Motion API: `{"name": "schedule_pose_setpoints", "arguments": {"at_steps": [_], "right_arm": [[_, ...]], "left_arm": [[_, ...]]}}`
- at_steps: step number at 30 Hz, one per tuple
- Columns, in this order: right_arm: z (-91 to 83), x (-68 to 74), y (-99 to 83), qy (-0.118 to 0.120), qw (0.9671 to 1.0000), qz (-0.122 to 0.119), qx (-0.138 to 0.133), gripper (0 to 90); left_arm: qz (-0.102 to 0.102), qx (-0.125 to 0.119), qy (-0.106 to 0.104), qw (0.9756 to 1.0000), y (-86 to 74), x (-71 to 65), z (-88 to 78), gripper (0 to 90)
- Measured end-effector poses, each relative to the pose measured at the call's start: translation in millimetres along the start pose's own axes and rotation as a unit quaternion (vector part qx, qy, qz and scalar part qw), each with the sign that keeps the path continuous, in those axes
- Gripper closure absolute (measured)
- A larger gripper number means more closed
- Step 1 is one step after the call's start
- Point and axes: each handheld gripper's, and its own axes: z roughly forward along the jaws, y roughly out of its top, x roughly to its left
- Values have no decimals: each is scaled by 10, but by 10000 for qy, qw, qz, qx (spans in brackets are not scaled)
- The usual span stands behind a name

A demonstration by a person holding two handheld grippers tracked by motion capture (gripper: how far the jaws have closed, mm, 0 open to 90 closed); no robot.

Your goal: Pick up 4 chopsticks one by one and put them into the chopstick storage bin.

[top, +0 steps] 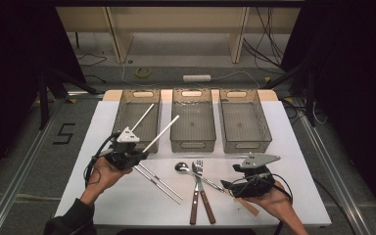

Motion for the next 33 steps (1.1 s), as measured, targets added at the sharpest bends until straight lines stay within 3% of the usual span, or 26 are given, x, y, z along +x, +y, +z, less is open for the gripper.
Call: {"name": "schedule_pose_setpoints", "arguments": {"at_steps": [13,19,25,33], "right_arm": [[-45,40,-175,35,9999,104,-37,290],[-83,48,-220,54,9998,138,-97,288],[-79,70,-232,94,9999,99,-77,288],[-55,71,-236,135,9999,87,-33,288]], "left_arm": [[-527,-83,602,9968,311,555,134,845],[-728,-89,730,9946,421,766,238,845],[-914,10,809,9925,500,936,389,845],[-1003,225,918,9904,536,1057,532,844]]}}
